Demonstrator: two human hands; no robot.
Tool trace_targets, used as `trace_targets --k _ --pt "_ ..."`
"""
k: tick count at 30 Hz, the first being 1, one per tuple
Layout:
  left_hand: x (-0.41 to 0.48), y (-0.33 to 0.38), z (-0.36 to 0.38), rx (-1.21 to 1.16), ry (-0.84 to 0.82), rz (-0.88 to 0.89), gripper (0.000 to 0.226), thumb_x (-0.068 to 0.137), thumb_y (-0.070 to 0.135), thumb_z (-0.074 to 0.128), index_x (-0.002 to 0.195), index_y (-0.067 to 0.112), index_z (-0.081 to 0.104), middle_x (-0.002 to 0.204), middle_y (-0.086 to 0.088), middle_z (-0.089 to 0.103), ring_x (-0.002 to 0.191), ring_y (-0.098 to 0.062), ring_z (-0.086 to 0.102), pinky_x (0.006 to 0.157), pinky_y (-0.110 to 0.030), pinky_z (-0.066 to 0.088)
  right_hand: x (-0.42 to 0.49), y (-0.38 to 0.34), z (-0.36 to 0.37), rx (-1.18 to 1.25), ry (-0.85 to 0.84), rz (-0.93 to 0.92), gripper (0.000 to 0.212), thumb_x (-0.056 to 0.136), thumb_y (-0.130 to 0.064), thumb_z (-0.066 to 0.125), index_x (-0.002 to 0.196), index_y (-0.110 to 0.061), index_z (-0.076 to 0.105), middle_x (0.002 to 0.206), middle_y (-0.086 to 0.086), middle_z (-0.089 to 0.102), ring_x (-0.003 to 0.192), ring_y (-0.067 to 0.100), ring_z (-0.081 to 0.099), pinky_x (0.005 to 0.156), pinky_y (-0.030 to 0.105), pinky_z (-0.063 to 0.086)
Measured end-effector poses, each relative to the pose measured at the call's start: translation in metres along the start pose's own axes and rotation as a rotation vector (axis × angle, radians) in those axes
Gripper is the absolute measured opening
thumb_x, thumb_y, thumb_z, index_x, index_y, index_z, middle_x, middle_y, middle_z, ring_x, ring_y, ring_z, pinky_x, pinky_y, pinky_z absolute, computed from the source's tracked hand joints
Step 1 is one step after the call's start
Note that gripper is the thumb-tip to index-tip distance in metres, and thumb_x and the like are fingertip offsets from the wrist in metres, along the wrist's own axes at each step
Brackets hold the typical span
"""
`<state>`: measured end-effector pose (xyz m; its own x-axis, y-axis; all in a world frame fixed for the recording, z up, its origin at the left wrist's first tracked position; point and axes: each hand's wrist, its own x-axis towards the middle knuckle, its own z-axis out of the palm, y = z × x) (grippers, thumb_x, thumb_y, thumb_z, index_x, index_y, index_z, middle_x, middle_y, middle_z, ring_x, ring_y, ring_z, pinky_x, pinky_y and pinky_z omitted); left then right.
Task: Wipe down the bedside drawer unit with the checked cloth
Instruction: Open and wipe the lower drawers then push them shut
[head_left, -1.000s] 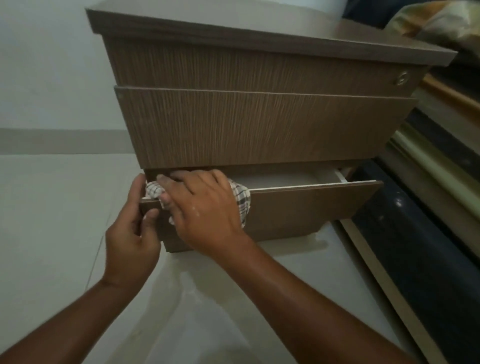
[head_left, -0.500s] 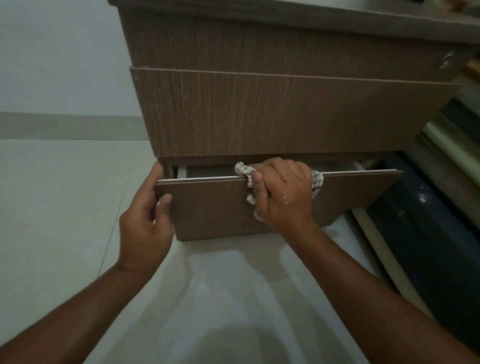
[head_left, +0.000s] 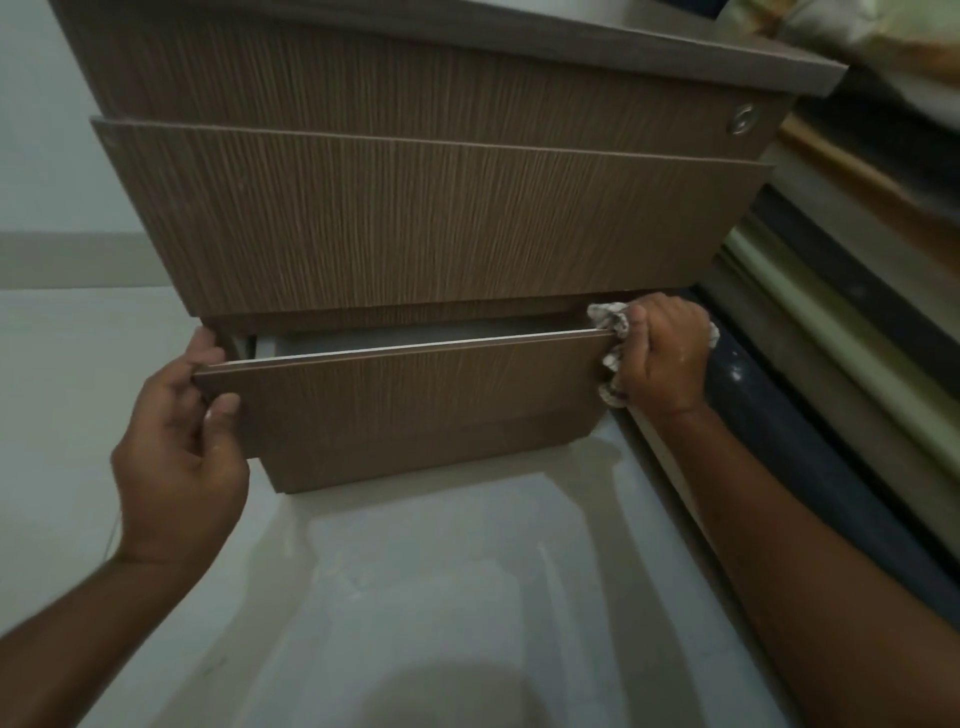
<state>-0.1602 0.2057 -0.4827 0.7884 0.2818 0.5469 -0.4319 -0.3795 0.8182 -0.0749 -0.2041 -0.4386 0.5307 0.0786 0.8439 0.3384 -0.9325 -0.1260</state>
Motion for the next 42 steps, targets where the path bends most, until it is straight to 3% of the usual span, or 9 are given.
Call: trace_targets --k 3,7,10,17,21,26,38,40,42 --pt "0.000 0.002 -0.001 -0.014 -0.002 0.004 0.046 0.098 -0.013 0.048 0.133 0.016 0.047 0.149 -0.010 0.050 0.137 -0.003 0.049 0.114 -0.021 0.039 0.000 0.030 -0.006 0.063 0.012 0.247 0.033 0.100 -0.013 0.039 0.075 -0.003 0.059 0.074 0.015 0.061 0.070 0.023 0.053 0.071 0.037 0.040" --pt "-0.001 0.005 -0.001 -0.015 0.008 -0.001 0.045 0.099 -0.010 0.049 0.137 0.014 0.047 0.148 -0.011 0.052 0.136 -0.008 0.052 0.114 -0.026 0.041 0.002 0.046 -0.013 0.207 0.257 0.598 0.047 0.106 -0.030 0.033 0.097 -0.001 0.068 0.098 0.019 0.071 0.090 0.029 0.066 0.087 0.041 0.052" --pt "0.000 0.004 -0.002 -0.009 0.007 -0.004 0.046 0.099 -0.007 0.050 0.139 0.017 0.047 0.148 -0.011 0.053 0.138 -0.017 0.052 0.115 -0.037 0.042 0.021 -0.003 -0.010 0.239 0.377 0.476 0.046 0.109 -0.026 0.032 0.097 0.002 0.066 0.095 0.020 0.070 0.089 0.034 0.066 0.083 0.041 0.052" --pt "0.001 -0.001 -0.001 0.036 0.028 0.016 0.049 0.099 0.007 0.050 0.147 0.016 0.045 0.152 -0.002 0.051 0.140 -0.015 0.050 0.115 -0.039 0.043 0.015 -0.193 0.026 0.503 0.107 -0.053 0.039 0.106 -0.015 0.033 0.093 0.000 0.067 0.092 0.015 0.066 0.087 0.029 0.059 0.082 0.042 0.045" --pt "0.003 -0.003 0.000 0.105 0.043 0.056 0.053 0.098 0.003 0.051 0.150 0.002 0.042 0.127 0.048 0.052 0.116 0.019 0.053 0.099 -0.008 0.043 -0.008 -0.230 0.047 0.574 0.060 -0.113 0.044 0.106 -0.024 0.034 0.099 -0.004 0.073 0.097 0.009 0.070 0.092 0.026 0.062 0.083 0.046 0.047" --pt "0.006 -0.008 0.003 0.114 0.047 0.052 0.054 0.097 -0.007 0.050 0.150 -0.001 0.039 0.112 0.057 0.048 0.101 0.030 0.048 0.092 0.001 0.036 -0.014 -0.234 0.056 0.618 0.154 -0.109 0.048 0.108 -0.027 0.034 0.105 0.000 0.073 0.099 0.012 0.071 0.095 0.022 0.061 0.087 0.036 0.046" --pt "0.029 -0.017 0.011 0.156 0.048 -0.026 0.058 0.101 0.005 0.050 0.156 0.006 0.032 0.124 0.009 0.063 0.108 0.017 0.057 0.096 -0.010 0.045 -0.028 -0.230 0.087 0.564 0.232 0.050 0.040 0.106 -0.027 0.045 0.112 0.001 0.072 0.104 0.016 0.063 0.100 0.023 0.055 0.089 0.032 0.047" --pt "0.028 -0.014 0.010 0.170 0.015 0.033 0.063 0.102 0.006 0.047 0.159 0.003 0.019 0.143 -0.005 0.054 0.130 0.000 0.053 0.109 -0.024 0.045 -0.031 -0.239 0.099 0.525 0.225 0.019 0.035 0.104 -0.025 0.051 0.115 -0.001 0.073 0.114 0.012 0.058 0.106 0.023 0.056 0.092 0.035 0.048" --pt "0.027 -0.011 0.009 0.265 -0.049 0.162 0.067 0.102 -0.002 0.044 0.157 -0.006 0.005 0.164 -0.026 0.020 0.155 -0.032 0.020 0.126 -0.040 0.023 -0.042 -0.247 0.114 0.471 0.174 -0.083 0.032 0.104 -0.021 0.052 0.124 -0.002 0.069 0.128 0.013 0.053 0.117 0.031 0.059 0.096 0.045 0.049"
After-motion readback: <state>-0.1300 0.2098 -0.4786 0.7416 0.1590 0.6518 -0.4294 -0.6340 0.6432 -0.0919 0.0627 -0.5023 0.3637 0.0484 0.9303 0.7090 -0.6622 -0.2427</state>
